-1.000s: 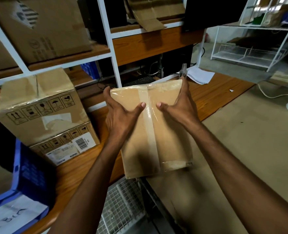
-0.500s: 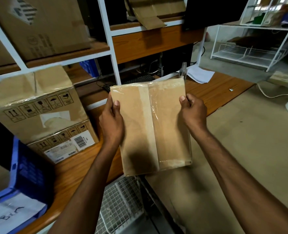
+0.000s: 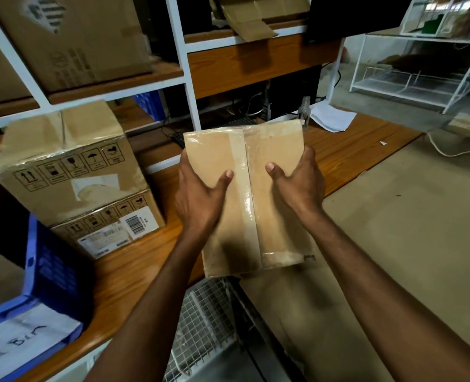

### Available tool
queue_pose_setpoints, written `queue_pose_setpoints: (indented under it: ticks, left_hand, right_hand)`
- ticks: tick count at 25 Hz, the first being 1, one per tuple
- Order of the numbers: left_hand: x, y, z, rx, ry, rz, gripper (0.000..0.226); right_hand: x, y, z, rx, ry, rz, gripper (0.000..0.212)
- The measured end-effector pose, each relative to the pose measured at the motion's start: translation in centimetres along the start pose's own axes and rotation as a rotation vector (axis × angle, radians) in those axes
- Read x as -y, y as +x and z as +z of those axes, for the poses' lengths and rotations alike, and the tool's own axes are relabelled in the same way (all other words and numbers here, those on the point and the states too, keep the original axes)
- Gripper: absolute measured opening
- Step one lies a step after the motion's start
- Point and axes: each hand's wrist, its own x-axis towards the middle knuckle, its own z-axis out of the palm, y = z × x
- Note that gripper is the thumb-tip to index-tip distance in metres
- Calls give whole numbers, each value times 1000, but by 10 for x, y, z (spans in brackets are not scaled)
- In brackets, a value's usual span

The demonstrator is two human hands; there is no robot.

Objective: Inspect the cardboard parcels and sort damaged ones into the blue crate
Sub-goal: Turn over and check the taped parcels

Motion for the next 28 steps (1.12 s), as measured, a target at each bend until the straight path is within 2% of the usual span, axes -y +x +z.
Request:
queue_pose_setpoints:
  ticks: [2,4,7,10,12,14,18,21,24,25,27,28]
  left_hand:
    - [2,0,4,-35,2,-2,97]
    - [3,-2,7,17,28,28,105]
    - [4,-3,11,28,79,24,117]
    - [8,-11,11,73,48,51,120]
    - [16,-15,10,111,49,43,123]
    - [24,-22,7,104,34,-5,116]
    - [32,-23,3,172,64,9,107]
    - [35,-22,2,174,86,-43,92]
    - [37,-22,2,121,49,-32,60]
    - [38,-21,2,73,33,-37,51]
    - [40,-21,1,14,29,-58,41]
    - [40,-21,1,11,23,-49,39]
  right_hand:
    - [-1,4,2,11,-21,5,85]
    - [-3,2,3,105,-45,-5,101]
    - [-3,5,3,62,-48,-12,112]
    - [-13,-1,-1,175,-30,-20,121]
    - [-19,-8,0,138,-33,-3,119]
    - [-26,-11,1,66,-18,3,111]
    - [-28,-13,-4,219,-47,10,116]
    - [-32,-17,-3,141,-16,26,92]
    - [-41,-13,-5,87,124,49,39]
    - [-42,-13,-6,46,131,42,28]
    - [-47,-12,-5,15,165,56,19]
    - [-48,-11,-6,15,191,67,26]
